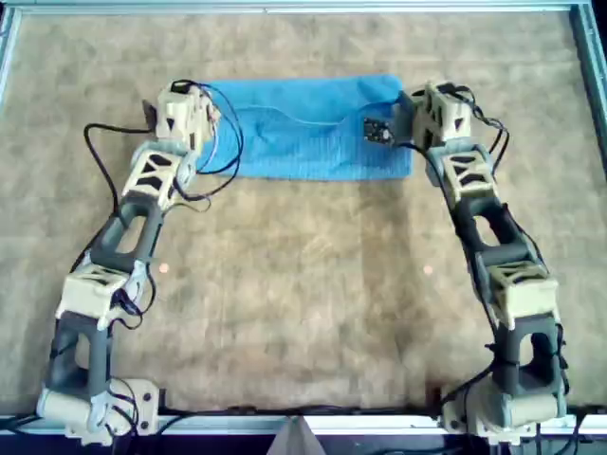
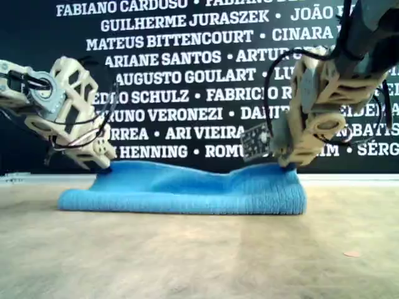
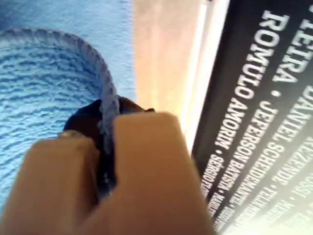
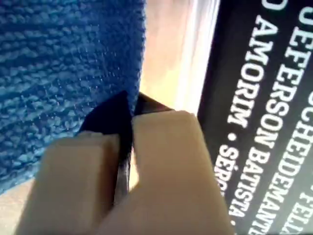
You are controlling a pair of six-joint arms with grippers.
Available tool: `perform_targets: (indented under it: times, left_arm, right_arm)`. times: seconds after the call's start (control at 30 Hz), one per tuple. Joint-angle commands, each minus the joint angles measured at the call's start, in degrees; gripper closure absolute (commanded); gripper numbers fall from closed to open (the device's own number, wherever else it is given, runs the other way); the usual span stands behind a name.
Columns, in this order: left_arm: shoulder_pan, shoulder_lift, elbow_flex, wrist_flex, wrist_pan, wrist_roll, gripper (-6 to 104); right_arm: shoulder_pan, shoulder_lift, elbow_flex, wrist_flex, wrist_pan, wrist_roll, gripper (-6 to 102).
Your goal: Fold a cloth
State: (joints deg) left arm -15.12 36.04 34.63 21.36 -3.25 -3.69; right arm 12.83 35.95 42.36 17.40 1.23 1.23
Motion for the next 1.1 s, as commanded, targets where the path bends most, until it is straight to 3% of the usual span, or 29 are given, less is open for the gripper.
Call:
perform_targets:
  times: [0.0,0.07,0.17,0.33,1.0,1.07]
  left_arm:
    - [2.1,2.7,-5.0,-1.1,0.4,0.4,70]
    - [2.5,2.7,-5.0,-1.1,-0.4,0.4,55]
    - [2.5,2.5,-4.5,-1.1,-0.4,0.4,35]
    - [2.5,2.5,-4.9,-1.1,-0.4,0.4,18]
    - [1.5,3.7,-4.6,0.2,-0.2,0.4,14]
    - [1.5,3.7,-4.1,0.3,0.4,1.6,14]
  right_arm:
    - [-0.4,2.4,-6.4,-3.1,0.0,0.00,77]
    - [-0.9,2.4,-6.4,-3.1,0.0,0.70,65]
    - [-1.4,2.9,-6.4,-3.1,0.0,-0.09,48]
    - [-1.8,3.9,-6.4,-3.0,-0.1,-0.09,31]
    - [-1.8,13.6,-4.9,8.5,-0.1,-0.18,27]
    - [-1.8,14.4,-4.9,10.9,-0.1,-0.18,27]
